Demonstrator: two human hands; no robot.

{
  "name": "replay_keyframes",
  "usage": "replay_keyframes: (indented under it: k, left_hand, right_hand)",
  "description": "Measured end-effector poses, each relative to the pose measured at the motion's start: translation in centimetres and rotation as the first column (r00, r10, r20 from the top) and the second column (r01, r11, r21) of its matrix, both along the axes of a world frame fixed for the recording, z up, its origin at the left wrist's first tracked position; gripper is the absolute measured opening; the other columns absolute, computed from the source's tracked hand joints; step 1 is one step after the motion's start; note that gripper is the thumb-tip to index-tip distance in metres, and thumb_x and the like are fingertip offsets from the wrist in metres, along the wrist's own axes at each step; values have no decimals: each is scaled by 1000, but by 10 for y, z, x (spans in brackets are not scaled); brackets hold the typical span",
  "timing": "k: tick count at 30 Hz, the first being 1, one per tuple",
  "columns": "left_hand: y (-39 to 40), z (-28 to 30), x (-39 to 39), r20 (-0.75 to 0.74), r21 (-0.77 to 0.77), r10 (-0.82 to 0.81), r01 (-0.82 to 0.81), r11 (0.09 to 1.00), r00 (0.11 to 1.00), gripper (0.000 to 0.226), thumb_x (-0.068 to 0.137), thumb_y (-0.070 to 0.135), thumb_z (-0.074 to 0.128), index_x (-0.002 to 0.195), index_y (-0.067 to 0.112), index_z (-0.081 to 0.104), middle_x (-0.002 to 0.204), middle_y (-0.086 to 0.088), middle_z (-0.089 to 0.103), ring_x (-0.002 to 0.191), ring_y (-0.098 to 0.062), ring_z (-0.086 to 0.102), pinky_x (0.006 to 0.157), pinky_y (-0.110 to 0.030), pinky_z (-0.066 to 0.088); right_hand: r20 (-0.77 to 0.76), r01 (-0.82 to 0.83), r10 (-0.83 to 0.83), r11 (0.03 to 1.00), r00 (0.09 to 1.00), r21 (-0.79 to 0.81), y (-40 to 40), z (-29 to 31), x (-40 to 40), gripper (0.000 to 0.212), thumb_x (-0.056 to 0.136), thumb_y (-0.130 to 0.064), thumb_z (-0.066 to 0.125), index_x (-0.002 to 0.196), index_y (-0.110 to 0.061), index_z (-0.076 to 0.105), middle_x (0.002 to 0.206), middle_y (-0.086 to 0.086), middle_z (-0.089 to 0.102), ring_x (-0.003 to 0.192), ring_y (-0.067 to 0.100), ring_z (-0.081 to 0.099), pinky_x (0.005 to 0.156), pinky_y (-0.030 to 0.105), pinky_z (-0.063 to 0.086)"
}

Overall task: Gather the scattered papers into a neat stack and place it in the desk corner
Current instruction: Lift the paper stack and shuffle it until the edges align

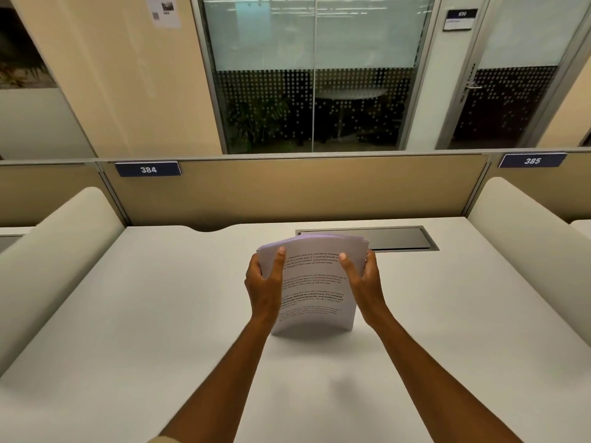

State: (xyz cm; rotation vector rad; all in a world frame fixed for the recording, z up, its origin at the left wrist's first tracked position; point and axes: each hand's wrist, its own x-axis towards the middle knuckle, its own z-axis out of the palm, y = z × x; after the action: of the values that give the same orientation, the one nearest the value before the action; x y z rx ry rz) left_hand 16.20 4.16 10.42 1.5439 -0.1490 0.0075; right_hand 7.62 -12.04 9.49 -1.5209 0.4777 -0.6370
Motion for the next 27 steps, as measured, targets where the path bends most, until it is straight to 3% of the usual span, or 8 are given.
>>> replay_keyframes:
  k: [3, 6, 10, 12, 16, 20, 27]
  left_hand:
    - [-5, 5, -1, -44, -9, 52, -53, 999, 998, 54, 77, 71, 52, 95, 21, 63, 87, -3, 72, 77, -20, 71, 54, -22, 55]
    - [-10, 13, -2, -109, 1, 103, -103, 995, 989, 54, 74, 76, 48, 81, 24, 63, 77, 1, 70, 69, -19, 69, 51, -20, 49]
    - [-17, 20, -1, -185, 18, 204, -204, 979, 961, 56, 76, 76, 50, 73, 21, 61, 73, 0, 68, 66, -17, 66, 55, -24, 49]
    - [-19, 21, 0, -211, 15, 223, -225, 974, 952, 51, 79, 71, 53, 72, 22, 60, 75, -1, 68, 69, -19, 66, 59, -26, 50]
    - [-20, 24, 5, -187, 19, 210, -211, 977, 960, 43, 85, 62, 53, 82, 19, 59, 84, -6, 69, 77, -24, 66, 58, -25, 49]
    - [-17, 26, 6, -132, 38, 165, -161, 986, 977, 55, 80, 71, 48, 95, 19, 59, 83, -1, 67, 72, -18, 65, 53, -22, 48]
    - [-19, 23, 11, -184, 39, 137, -132, 991, 973, 40, 83, 65, 49, 79, 26, 53, 79, -1, 65, 71, -18, 64, 57, -24, 48]
  right_hand:
    - [7, 38, -38, 999, 999, 33, 2, 9, 3, 49, 76, -69, 53, 107, -32, 51, 97, 3, 68, 84, 19, 69, 67, 33, 60]
    - [-38, 92, -91, 995, 995, 32, 5, 19, 7, 61, 76, -76, 41, 103, -22, 54, 85, 4, 68, 73, 19, 67, 59, 29, 56]
    - [-98, 197, -187, 975, 977, 103, 9, 27, 9, 60, 75, -81, 42, 72, -24, 58, 67, -2, 66, 62, 16, 62, 54, 29, 49]
    - [-127, 238, -223, 965, 966, 114, 11, 29, 10, 57, 78, -78, 44, 66, -24, 57, 63, -2, 65, 59, 16, 62, 52, 27, 47]
    - [-142, 294, -280, 952, 949, 84, 12, 31, 12, 43, 87, -60, 47, 70, -21, 56, 69, 2, 66, 63, 19, 63, 51, 25, 46]
    - [-112, 305, -300, 952, 947, 27, 11, 37, 13, 36, 87, -56, 44, 74, -23, 52, 72, 3, 65, 64, 19, 62, 51, 24, 45]
    - [-121, 264, -265, 964, 957, -27, 11, 35, 13, 35, 86, -54, 43, 85, -21, 53, 76, 3, 66, 66, 17, 63, 50, 22, 46]
